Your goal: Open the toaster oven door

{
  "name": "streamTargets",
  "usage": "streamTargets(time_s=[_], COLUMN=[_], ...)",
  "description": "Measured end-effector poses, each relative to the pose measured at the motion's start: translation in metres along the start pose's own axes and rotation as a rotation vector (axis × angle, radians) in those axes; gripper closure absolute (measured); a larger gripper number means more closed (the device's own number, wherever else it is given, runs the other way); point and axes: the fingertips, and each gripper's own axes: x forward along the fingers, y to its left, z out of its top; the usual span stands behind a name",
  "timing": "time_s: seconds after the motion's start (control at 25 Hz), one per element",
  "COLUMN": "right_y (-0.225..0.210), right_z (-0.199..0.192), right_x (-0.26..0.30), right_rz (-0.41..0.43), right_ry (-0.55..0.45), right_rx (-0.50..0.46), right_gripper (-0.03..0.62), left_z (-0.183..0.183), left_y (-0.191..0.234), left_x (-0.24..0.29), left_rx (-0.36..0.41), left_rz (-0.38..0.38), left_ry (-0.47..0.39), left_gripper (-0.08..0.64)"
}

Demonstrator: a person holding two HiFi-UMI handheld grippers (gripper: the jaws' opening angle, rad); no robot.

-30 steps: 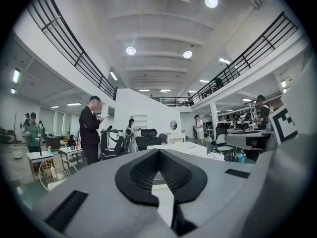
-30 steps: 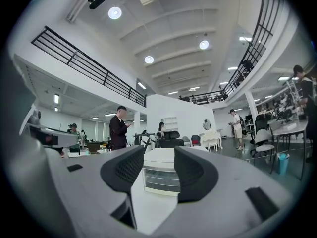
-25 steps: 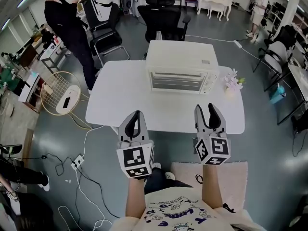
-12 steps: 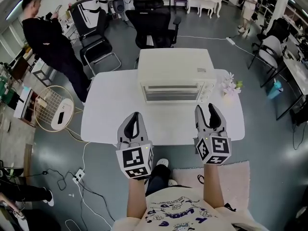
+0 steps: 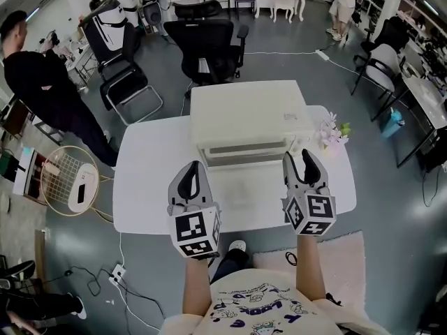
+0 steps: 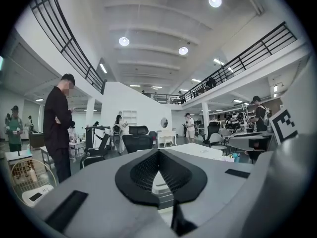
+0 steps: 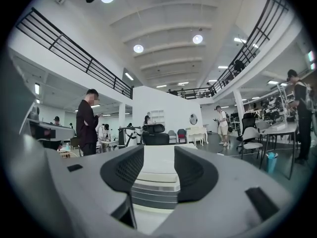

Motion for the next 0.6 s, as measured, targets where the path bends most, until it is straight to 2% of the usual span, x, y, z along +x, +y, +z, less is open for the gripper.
streamTargets(time_s=[0.28, 0.6], right_y=[-0.013, -0.026], right_z=[-0.014, -0.034], right_x=[0.036, 0.057], right_rz=[-0.048, -0.1], right_ry=[0.06, 0.134], right_rx=[0.004, 0.015], right_gripper=[0.402, 0.402], left_z=[-0.007, -0.02], left_y=[0.006, 0.011], left_x=[0.044, 0.071], left_rx=[0.0, -0.006], left_rz=[-0.044, -0.072], left_ry=[0.021, 0.048], left_gripper=[0.555, 0.555])
